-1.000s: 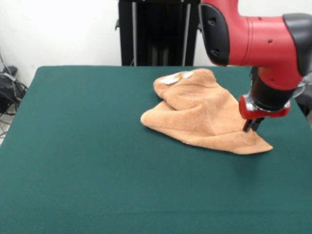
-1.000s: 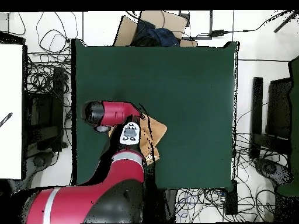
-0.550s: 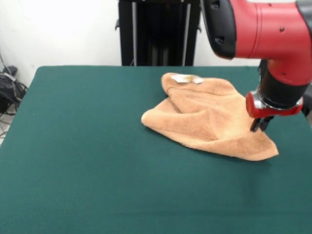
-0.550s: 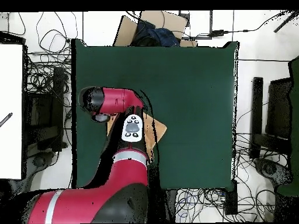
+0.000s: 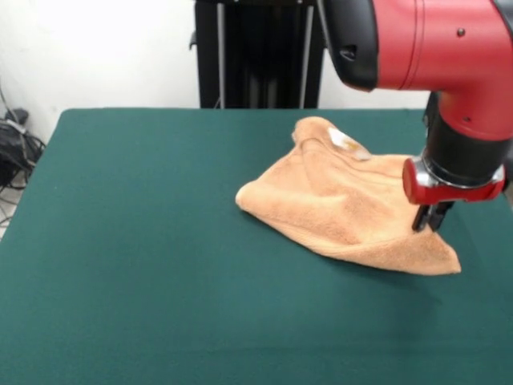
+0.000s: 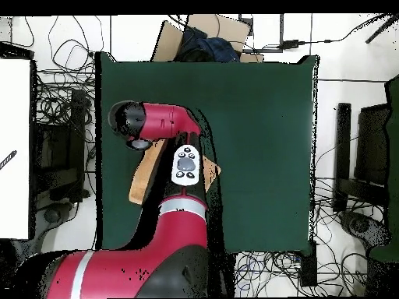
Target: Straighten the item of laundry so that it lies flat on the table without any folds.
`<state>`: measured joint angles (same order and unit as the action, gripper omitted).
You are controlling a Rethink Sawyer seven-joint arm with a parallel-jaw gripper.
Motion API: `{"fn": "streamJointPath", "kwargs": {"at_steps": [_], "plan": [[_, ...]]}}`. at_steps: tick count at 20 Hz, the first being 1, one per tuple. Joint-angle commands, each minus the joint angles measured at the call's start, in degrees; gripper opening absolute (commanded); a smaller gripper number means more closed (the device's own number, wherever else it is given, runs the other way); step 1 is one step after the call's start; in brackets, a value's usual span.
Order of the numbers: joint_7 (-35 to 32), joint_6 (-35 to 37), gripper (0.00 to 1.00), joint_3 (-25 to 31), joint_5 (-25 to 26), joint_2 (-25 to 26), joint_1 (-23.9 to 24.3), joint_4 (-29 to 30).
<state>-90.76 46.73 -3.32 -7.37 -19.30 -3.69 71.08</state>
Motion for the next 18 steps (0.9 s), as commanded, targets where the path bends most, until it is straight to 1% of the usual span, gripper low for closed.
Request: {"fn": "streamJointPath", "kwargs": {"at_steps": [1, 11, 18], "plan": [[-6.44, 0.21, 0.00, 5.30, -0.80, 1.26, 1.32, 0.62], [-6.89, -0.11, 0.00, 5.68, -1.18, 1.28, 1.41, 0.83], [-6.28, 0.88, 0.00, 5.57, -0.75, 2.10, 1.34, -0.89]]}}
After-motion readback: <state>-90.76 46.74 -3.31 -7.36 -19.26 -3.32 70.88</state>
